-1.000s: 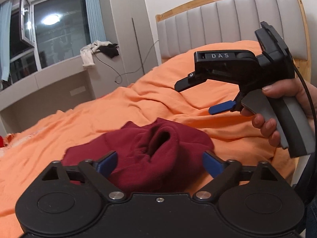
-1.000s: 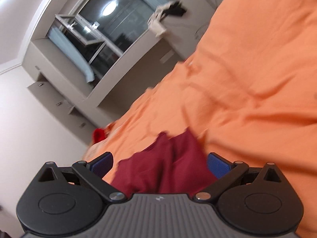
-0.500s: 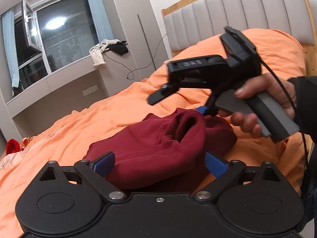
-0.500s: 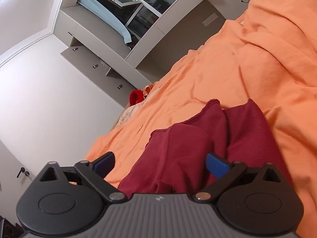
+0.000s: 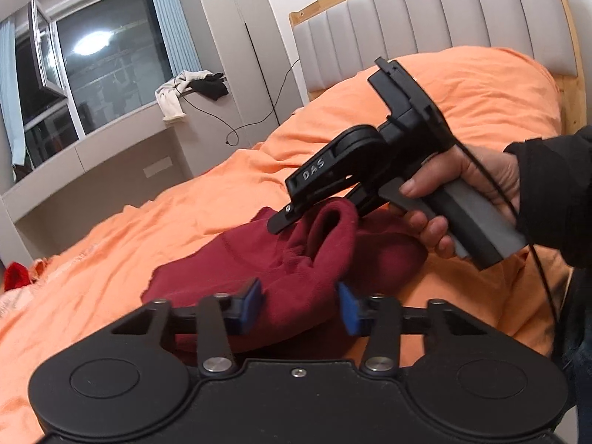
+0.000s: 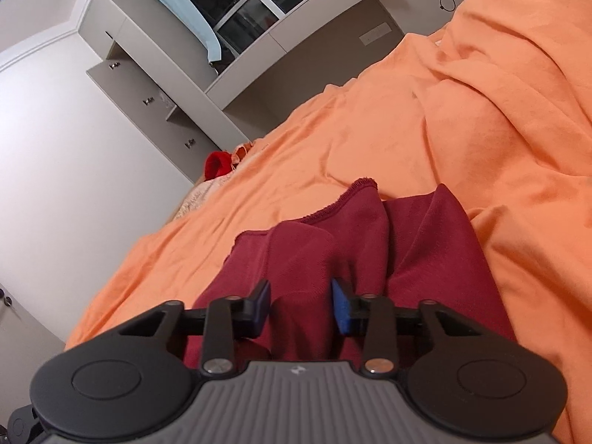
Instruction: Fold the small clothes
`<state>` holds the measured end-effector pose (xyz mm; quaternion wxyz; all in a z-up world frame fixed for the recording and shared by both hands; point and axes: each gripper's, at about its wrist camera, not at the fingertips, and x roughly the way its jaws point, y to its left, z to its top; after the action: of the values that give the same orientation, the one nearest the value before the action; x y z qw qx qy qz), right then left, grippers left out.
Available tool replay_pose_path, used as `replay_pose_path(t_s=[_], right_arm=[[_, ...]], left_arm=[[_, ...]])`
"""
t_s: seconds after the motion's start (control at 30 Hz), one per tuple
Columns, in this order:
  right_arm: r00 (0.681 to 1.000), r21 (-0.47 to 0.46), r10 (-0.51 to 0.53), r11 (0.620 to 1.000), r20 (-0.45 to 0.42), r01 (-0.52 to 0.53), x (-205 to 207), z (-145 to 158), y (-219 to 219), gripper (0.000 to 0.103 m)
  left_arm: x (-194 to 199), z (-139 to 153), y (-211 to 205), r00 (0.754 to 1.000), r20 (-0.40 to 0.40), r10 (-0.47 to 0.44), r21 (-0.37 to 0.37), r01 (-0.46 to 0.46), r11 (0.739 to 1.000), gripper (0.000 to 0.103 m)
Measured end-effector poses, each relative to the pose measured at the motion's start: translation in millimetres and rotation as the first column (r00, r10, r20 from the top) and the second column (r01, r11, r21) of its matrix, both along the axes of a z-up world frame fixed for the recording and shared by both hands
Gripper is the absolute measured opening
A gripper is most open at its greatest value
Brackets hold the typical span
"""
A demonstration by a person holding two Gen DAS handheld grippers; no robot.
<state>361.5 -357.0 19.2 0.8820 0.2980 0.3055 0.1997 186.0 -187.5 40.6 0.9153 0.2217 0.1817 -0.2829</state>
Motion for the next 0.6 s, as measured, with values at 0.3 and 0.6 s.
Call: replay_pose_path(t_s=[0.3, 0.6], right_arm=[[0.98, -0.084, -0.042, 0.995, 0.197, 0.059, -27.3, 39.6, -5.0, 0.012], [0.965, -0.071, -0.166, 0.98, 0.2, 0.184, -34.9, 43.0, -49.3, 0.012]], left_arm=[[-5.9, 2.1, -12.5, 0.999, 0.041, -0.026, -0.01, 0.026, 1.0, 0.018], [-3.0, -2.0, -58.3, 0.994, 0.049, -0.094, -0.054, 0.096, 0.994, 0.018]])
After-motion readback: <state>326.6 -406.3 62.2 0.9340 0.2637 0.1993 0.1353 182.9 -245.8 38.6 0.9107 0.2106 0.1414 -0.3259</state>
